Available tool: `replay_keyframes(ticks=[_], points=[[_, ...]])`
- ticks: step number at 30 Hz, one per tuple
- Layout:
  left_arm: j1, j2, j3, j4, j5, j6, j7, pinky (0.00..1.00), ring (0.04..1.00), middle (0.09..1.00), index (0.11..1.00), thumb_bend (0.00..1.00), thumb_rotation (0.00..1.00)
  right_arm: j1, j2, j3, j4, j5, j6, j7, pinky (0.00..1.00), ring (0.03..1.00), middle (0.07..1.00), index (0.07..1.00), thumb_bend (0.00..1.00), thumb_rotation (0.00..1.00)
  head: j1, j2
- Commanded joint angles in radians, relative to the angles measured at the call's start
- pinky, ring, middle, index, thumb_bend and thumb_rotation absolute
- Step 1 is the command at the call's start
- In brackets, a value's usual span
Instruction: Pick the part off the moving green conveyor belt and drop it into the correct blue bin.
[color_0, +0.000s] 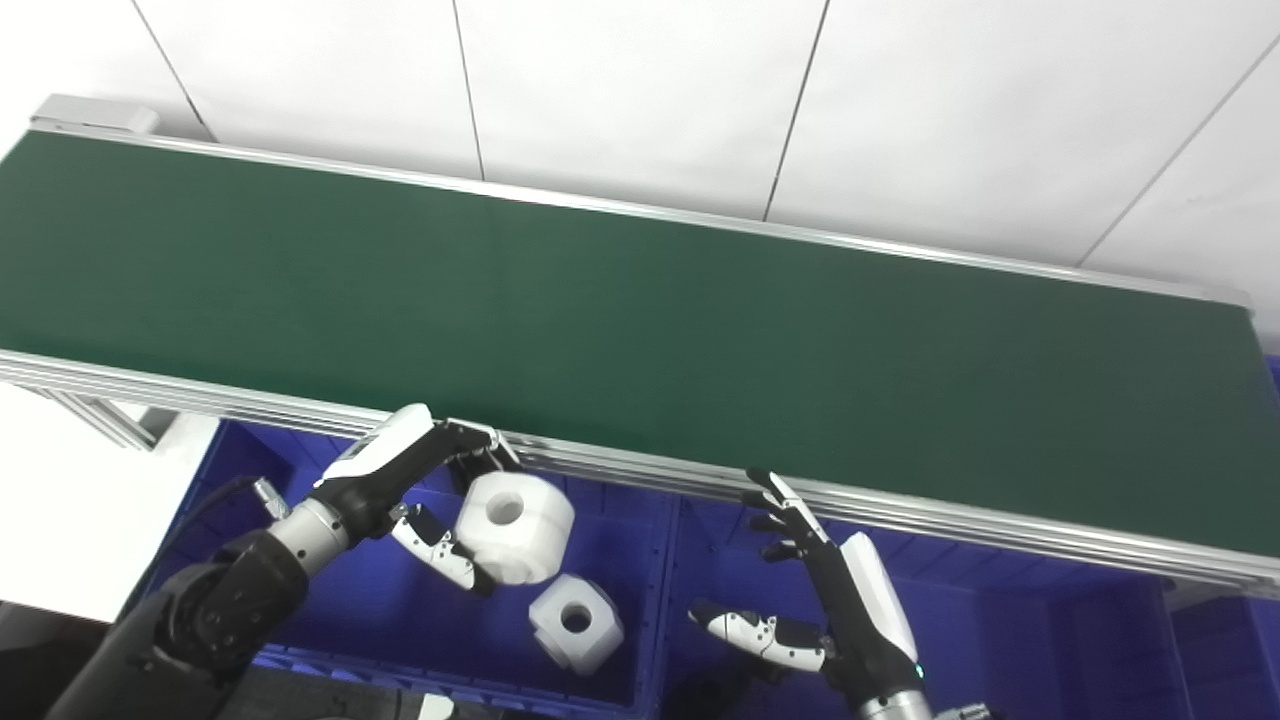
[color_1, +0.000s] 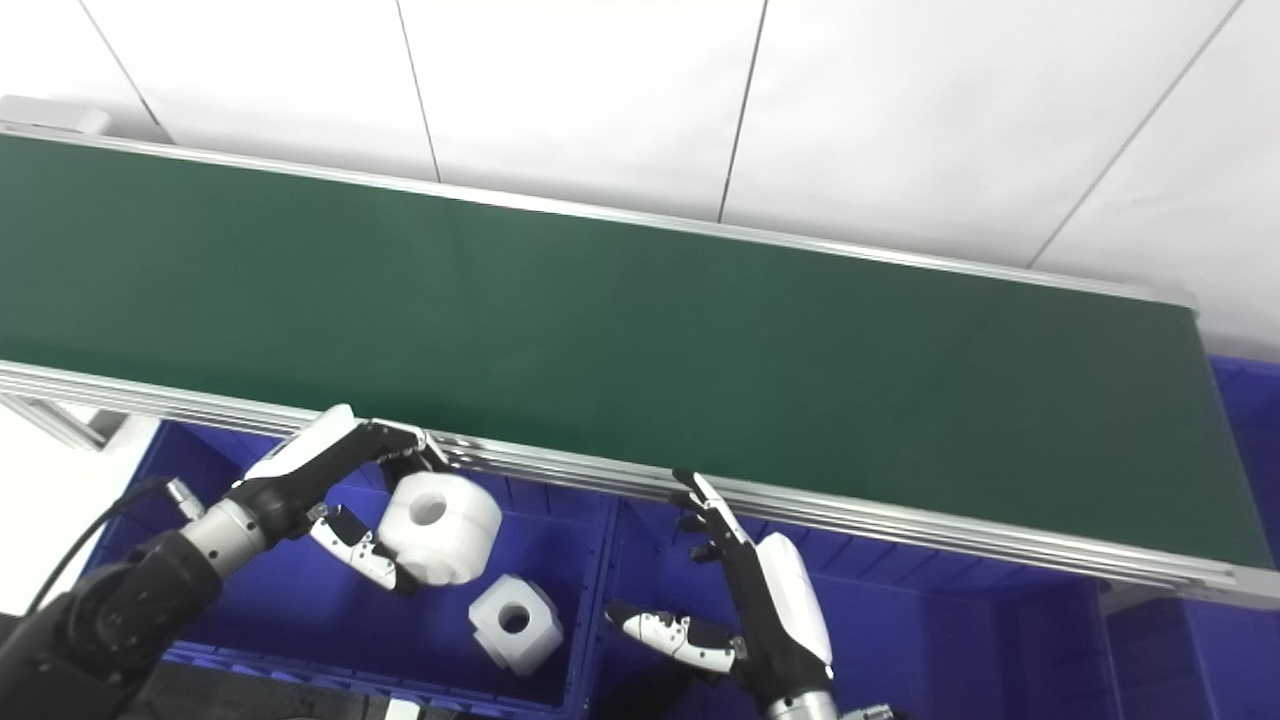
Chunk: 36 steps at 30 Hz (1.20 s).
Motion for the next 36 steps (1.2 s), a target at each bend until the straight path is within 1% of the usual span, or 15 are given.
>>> replay_keyframes(ticks=[1,7,8,9,10,11,14,18,19,20,23,26,28,33,36], points=[[-0.021,0.019,-0.009,-0.042,0.022,0.063,-0.027,0.48,0.519,0.467,0.519,0.51,0.0,0.0,0.01,0.001,-0.043,0.0,0.011,0.003,0.68,0.793,0.848,0.926,0.61,0.3,0.006,0.004],[-0.033,0.025,-0.041,-0.082,0.103,0.233,-0.092,0.5,0.54,0.465,0.528,0.51,0.0,0.004,0.01,0.0,-0.066,0.003,0.027,0.023,0.69,0.793,0.846,0.926,0.61,0.3,0.005,0.009],[-0.036,0.028,-0.05,-0.088,0.125,0.26,-0.103,0.58,0.634,0.624,0.511,0.51,0.03,0.004,0.01,0.0,-0.067,0.005,0.027,0.025,0.69,0.795,0.848,0.926,0.6,0.3,0.005,0.009],[-0.042,0.036,-0.067,-0.086,0.168,0.279,-0.113,0.61,0.666,0.678,0.505,0.51,0.04,0.005,0.011,0.0,-0.068,0.007,0.029,0.027,0.7,0.795,0.848,0.926,0.6,0.3,0.004,0.009],[-0.046,0.042,-0.08,-0.084,0.198,0.291,-0.119,0.66,0.743,0.763,0.668,0.58,0.04,0.005,0.011,-0.001,-0.069,0.008,0.03,0.028,0.7,0.795,0.846,0.923,0.61,0.29,0.004,0.009],[-0.052,0.049,-0.098,-0.082,0.237,0.307,-0.129,0.7,0.791,0.815,0.769,0.62,0.05,0.005,0.012,-0.001,-0.068,0.006,0.03,0.027,0.7,0.795,0.846,0.921,0.61,0.29,0.003,0.009],[-0.055,0.054,-0.115,-0.086,0.278,0.323,-0.131,0.83,0.929,0.961,0.911,0.71,0.19,0.006,0.014,-0.002,-0.068,0.001,0.028,0.027,0.69,0.792,0.844,0.92,0.61,0.29,-0.001,0.007],[-0.031,0.027,-0.075,-0.09,0.206,0.243,-0.049,0.84,0.936,0.982,0.935,0.73,0.24,0.006,0.014,-0.001,-0.068,0.001,0.028,0.029,0.69,0.793,0.846,0.921,0.61,0.28,-0.008,0.005],[-0.021,0.016,-0.058,-0.097,0.158,0.211,-0.032,0.84,0.938,0.991,0.947,0.72,0.27,0.008,0.014,-0.001,-0.069,-0.002,0.028,0.028,0.69,0.792,0.846,0.92,0.61,0.28,-0.014,0.004],[-0.01,0.001,-0.038,-0.099,0.095,0.168,-0.012,0.83,0.933,0.989,0.942,0.71,0.22,0.009,0.014,0.0,-0.07,-0.004,0.028,0.027,0.68,0.789,0.843,0.918,0.61,0.29,-0.018,0.005],[0.018,-0.054,0.011,-0.093,-0.08,0.054,0.027,0.84,0.939,0.98,0.932,0.71,0.24,0.013,0.015,0.0,-0.075,-0.006,0.031,0.029,0.68,0.786,0.842,0.916,0.61,0.29,-0.03,0.005],[0.054,-0.123,0.018,-0.159,-0.204,0.048,0.023,0.91,0.972,0.976,0.934,0.72,0.33,0.02,0.012,-0.001,-0.085,-0.004,0.038,0.035,0.69,0.787,0.843,0.917,0.61,0.28,-0.051,0.006],[0.069,-0.161,0.0,-0.197,-0.278,0.043,0.007,0.91,0.967,0.976,0.932,0.71,0.33,0.027,0.009,-0.002,-0.091,-0.002,0.04,0.037,0.69,0.787,0.844,0.916,0.61,0.28,-0.064,0.004],[0.095,-0.233,-0.067,-0.233,-0.33,0.045,-0.005,0.86,0.926,0.946,0.909,0.74,0.36,0.047,0.0,-0.005,-0.109,0.005,0.049,0.043,0.71,0.795,0.853,0.919,0.61,0.28,-0.098,0.0],[0.114,-0.26,-0.102,-0.206,-0.327,0.013,0.002,0.84,0.915,0.94,0.911,0.74,0.33,0.061,-0.011,-0.01,-0.121,0.009,0.049,0.044,0.71,0.797,0.856,0.922,0.61,0.29,-0.123,-0.003]])
